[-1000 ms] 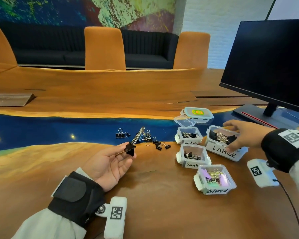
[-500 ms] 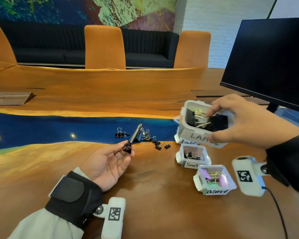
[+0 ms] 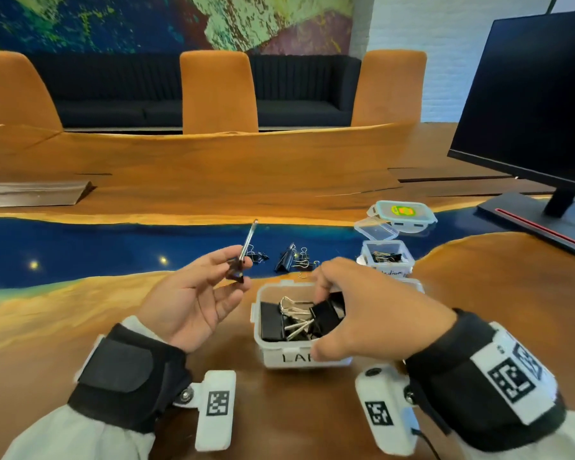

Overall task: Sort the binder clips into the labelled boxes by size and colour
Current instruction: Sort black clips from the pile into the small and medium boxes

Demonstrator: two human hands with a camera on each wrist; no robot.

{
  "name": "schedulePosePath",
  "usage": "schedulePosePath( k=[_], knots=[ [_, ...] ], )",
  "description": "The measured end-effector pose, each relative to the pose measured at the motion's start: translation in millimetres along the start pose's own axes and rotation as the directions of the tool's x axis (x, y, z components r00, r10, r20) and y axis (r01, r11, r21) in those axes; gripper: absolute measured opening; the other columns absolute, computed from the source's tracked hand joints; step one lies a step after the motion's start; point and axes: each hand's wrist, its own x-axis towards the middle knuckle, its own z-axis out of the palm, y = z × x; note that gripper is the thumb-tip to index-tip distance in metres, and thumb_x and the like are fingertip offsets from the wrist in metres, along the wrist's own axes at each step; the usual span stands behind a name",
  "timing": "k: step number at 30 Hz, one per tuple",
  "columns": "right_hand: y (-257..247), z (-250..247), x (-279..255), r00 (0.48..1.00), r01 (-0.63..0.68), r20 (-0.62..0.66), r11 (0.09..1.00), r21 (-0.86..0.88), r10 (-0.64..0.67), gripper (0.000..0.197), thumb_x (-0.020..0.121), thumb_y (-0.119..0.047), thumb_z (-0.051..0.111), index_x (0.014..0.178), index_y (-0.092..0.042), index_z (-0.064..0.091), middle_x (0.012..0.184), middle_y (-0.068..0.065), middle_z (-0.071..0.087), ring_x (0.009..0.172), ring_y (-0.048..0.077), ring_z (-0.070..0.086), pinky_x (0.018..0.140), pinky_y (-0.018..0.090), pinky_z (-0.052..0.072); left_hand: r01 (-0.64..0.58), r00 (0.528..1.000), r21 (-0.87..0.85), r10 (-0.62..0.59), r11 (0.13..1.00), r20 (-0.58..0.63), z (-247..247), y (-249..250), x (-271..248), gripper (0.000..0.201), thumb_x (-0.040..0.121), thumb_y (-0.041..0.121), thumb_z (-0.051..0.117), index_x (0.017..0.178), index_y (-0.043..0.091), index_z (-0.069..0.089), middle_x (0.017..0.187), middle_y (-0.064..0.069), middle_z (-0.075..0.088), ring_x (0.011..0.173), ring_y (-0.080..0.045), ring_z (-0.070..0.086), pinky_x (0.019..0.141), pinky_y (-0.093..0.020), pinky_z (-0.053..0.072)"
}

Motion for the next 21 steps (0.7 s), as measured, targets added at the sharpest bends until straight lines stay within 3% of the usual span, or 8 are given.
schedulePosePath(
  k=[2,5,7,10,13,16,19,21],
  knots=[
    [5.7,7.0,1.2,1.000,-0.019,0.010,1.000,0.015,0.019,0.055,0.050,-0.050,0.085,0.089,-0.034,0.049,0.117,-0.015,0.053,0.107,0.010,0.056,0.091,0.039,0.052,-0.025,1.000,0.169,0.023,0.985,0.013,2.8,13.2,-11.2,0.037,0.084,0.008,0.057,0.119,0.005,0.069,0.110,-0.018,0.072,0.074,-0.024,0.071,0.057,-0.025,0.061],
    [11.4,14.7,5.0,0.999,-0.050,0.022,0.998,0.027,0.049,0.055,0.050,-0.052,0.085,0.088,-0.034,0.049,0.118,-0.013,0.055,0.109,0.011,0.056,0.092,0.040,0.052,-0.028,0.997,0.443,-0.008,0.896,0.081,13.0,27.3,-26.6,0.037,0.072,0.015,0.084,0.108,0.014,0.077,0.104,-0.017,0.074,0.080,-0.026,0.072,0.065,-0.028,0.062],
    [13.5,19.3,7.2,0.999,-0.051,0.015,0.998,0.031,0.050,0.055,0.053,-0.051,0.086,0.090,-0.033,0.050,0.120,-0.012,0.053,0.111,0.011,0.053,0.093,0.039,0.051,-0.050,0.994,0.694,-0.033,0.718,0.106,18.8,29.0,-31.3,0.054,0.058,0.030,0.091,0.109,0.029,0.076,0.105,-0.008,0.076,0.087,-0.025,0.074,0.078,-0.034,0.061],
    [16.5,22.7,9.4,0.999,-0.050,0.005,0.997,0.054,0.050,0.057,0.051,-0.057,0.085,0.090,-0.034,0.050,0.122,-0.013,0.052,0.114,0.010,0.051,0.095,0.038,0.049,-0.094,0.994,0.948,-0.024,0.305,0.106,31.7,22.4,-34.6,0.055,0.060,0.046,0.088,0.111,0.049,0.066,0.093,0.005,0.078,0.085,-0.016,0.075,0.092,-0.043,0.057],
    [23.0,23.3,10.4,0.997,-0.044,-0.052,0.992,0.117,0.050,0.043,0.063,-0.057,0.082,0.088,-0.033,0.055,0.120,-0.015,0.056,0.114,0.007,0.052,0.097,0.035,0.047,-0.103,0.994,0.993,0.034,0.057,0.102,43.6,16.8,-34.0,0.048,0.074,0.039,0.085,0.115,0.050,0.062,0.088,0.012,0.075,0.077,0.000,0.068,0.084,-0.032,0.058],
    [34.2,24.4,14.0,0.992,-0.022,-0.117,0.981,0.195,0.045,0.015,0.083,-0.040,0.073,0.084,-0.031,0.062,0.114,-0.013,0.063,0.114,0.003,0.055,0.098,0.033,0.046,-0.128,0.992,0.991,0.014,-0.036,0.128,47.9,16.0,-32.1,0.058,0.075,0.040,0.085,0.124,0.049,0.056,0.105,0.025,0.065,0.090,0.011,0.058,0.081,-0.019,0.052],
    [40.5,26.1,17.6,0.990,-0.040,-0.123,0.978,0.206,0.066,0.010,0.089,-0.036,0.069,0.083,-0.031,0.064,0.109,-0.015,0.064,0.110,0.000,0.056,0.096,0.032,0.046,-0.140,0.990,0.982,-0.041,-0.129,0.136,48.6,14.6,-29.5,0.055,0.076,0.046,0.082,0.123,0.048,0.052,0.107,0.032,0.054,0.095,0.023,0.045,0.076,-0.012,0.041],
    [42.4,27.4,19.0,0.988,-0.045,-0.133,0.977,0.210,0.075,0.010,0.089,-0.038,0.069,0.086,-0.031,0.062,0.103,-0.016,0.064,0.102,0.000,0.058,0.089,0.030,0.048,-0.140,0.989,0.974,-0.065,-0.180,0.130,48.1,11.7,-26.0,0.050,0.078,0.048,0.080,0.121,0.048,0.054,0.107,0.031,0.049,0.097,0.021,0.043,0.078,-0.012,0.039]
  ],
)
